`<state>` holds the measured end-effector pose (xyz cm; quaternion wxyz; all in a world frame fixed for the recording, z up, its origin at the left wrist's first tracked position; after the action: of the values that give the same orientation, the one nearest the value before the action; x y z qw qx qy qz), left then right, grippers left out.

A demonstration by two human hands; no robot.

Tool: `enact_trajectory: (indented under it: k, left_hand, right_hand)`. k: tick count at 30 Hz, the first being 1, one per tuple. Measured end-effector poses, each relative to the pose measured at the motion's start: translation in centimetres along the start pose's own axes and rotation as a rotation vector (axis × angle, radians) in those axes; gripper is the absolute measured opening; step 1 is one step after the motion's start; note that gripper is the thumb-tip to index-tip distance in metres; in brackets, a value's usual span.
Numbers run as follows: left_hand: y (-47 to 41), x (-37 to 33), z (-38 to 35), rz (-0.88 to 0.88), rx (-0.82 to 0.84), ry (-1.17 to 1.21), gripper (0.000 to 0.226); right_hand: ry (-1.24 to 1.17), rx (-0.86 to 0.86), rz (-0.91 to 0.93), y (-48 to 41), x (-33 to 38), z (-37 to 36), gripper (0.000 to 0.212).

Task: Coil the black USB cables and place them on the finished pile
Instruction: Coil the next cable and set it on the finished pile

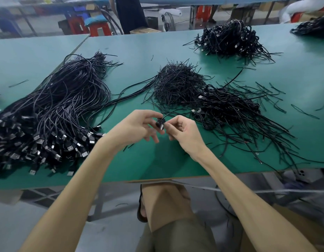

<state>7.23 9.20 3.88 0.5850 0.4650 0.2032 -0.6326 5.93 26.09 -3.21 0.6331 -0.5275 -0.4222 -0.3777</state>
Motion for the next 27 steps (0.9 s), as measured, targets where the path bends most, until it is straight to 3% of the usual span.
enact_trajectory:
  k: [7,9,12,15,22,27]
  left_hand:
    - [-0.8,-0.1,-0.1,-0.203,-0.308,-0.301,0.020]
    - [-1.1,-0.3,-0.7,-0.256,-0.290,-0.328,0.020]
    - [-1.5,-0.1,-1.5,-0.197,-0.265,-0.369,0.017]
    - [-1.8,-0.3,-1.9,-0.189,-0.372,-0.474,0.033]
    - [-3.1,-2.8,-3.5,-0.217,-0.479,-0.545,0.041]
    - [-5.2,-4.3,-4.7,-0.050,-0.497,-0.605,0.041]
  right_hand:
    - [0.022,-0.036,0.006,0.3,0.0,0.0,0.016]
    - [0.020,-0.050,-0.007,0.2,0.1,0.1,0.015]
    - [0.027,-0.067,-0.005,0.3,0.3,0.0,0.016]
    - [0.067,-0.085,0.007,0.2,0.5,-0.1,0.018]
    - [0.081,-0.273,0.019,0.2,0.3,0.6,0.022]
    - [0.062,-0.352,-0.002,0.0,-0.1,1.3,0.019]
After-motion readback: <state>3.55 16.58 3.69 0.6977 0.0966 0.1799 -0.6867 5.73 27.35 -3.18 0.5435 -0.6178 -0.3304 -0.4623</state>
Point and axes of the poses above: each hand's wrist, its own y-axis away from the middle knuckle, its own z-axis out of the back of the hand, x = y × z, the point moved 3 cm from there along -y, towards the middle knuckle, and after that the axes turned 9 degrees about z, right-handed, at the moved point
